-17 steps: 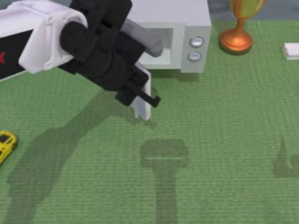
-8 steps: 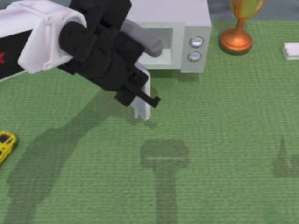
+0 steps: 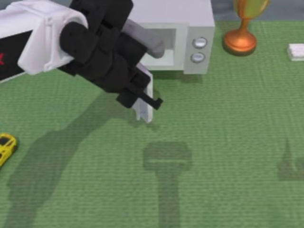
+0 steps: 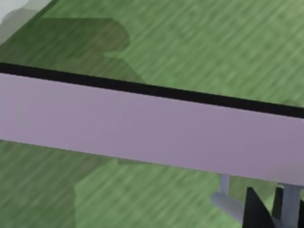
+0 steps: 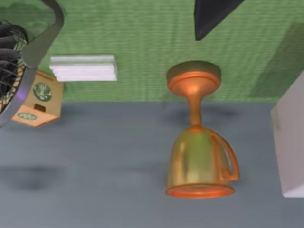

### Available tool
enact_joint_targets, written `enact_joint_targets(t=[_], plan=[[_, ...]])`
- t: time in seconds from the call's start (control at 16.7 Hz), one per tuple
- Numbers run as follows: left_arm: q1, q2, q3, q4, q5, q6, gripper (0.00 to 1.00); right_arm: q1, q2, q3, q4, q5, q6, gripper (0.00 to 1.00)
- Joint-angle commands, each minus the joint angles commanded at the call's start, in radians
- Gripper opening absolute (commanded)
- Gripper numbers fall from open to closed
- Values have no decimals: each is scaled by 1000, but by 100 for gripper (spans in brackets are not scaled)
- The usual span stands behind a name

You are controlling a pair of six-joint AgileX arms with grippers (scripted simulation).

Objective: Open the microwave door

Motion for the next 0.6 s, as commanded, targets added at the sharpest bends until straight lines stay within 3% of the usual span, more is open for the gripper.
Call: enact_joint_targets(t=[0.6], plan=[[18,-15,-16,-7,31,48,0,0,0,0,0,0,0,100]])
